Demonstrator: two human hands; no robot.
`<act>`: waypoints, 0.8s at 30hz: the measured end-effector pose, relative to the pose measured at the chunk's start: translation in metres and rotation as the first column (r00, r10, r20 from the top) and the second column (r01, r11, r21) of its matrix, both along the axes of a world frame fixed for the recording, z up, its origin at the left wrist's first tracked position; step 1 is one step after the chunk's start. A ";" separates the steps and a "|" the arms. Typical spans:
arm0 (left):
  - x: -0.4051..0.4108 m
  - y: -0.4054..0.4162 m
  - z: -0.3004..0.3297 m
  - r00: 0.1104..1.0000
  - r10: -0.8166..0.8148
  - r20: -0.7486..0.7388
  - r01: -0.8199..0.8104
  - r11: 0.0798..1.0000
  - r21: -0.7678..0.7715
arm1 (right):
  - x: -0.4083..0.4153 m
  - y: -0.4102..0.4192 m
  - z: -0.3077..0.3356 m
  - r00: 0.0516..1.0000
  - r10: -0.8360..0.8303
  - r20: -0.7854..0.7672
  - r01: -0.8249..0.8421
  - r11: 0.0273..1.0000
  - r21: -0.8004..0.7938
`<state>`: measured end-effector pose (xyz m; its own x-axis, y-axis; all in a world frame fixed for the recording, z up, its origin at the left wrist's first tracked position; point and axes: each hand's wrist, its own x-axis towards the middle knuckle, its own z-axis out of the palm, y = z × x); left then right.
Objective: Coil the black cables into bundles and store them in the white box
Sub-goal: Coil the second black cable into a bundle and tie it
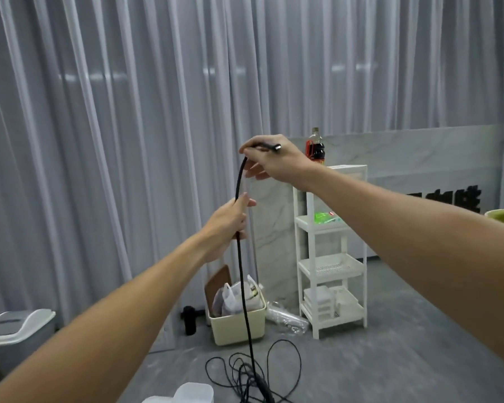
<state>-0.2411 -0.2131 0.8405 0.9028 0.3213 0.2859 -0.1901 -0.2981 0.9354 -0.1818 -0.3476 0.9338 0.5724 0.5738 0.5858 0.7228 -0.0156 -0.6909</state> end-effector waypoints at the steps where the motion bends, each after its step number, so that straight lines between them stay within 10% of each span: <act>1: -0.001 -0.001 0.005 1.000 -0.006 0.024 0.008 0.998 -0.064 | 0.000 -0.004 -0.001 0.999 0.033 0.002 -0.033 0.999 -0.013; 8: -0.009 -0.005 0.032 0.972 0.012 0.236 0.016 0.993 -0.113 | 0.001 -0.021 -0.012 0.931 0.313 -0.188 -0.307 0.950 0.062; 13: -0.016 0.001 0.044 0.960 0.023 0.280 -0.016 1.000 -0.026 | -0.005 -0.034 -0.022 0.542 0.545 -0.639 -0.324 0.838 0.440; 19: -0.020 0.004 0.053 0.966 -0.074 0.249 0.042 0.991 0.131 | -0.015 -0.048 -0.019 0.297 0.685 -0.666 -0.547 0.694 0.469; 24: -0.023 0.004 0.060 0.962 -0.130 0.242 0.093 0.983 0.158 | -0.028 -0.047 -0.018 0.516 0.535 -0.669 -0.538 0.810 0.233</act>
<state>-0.2639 -0.2090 0.9001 0.8240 0.1621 0.5429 -0.4522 -0.3892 0.8025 -0.2100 -0.3948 0.9157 0.3775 0.9115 0.1636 -0.0796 0.2079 -0.9749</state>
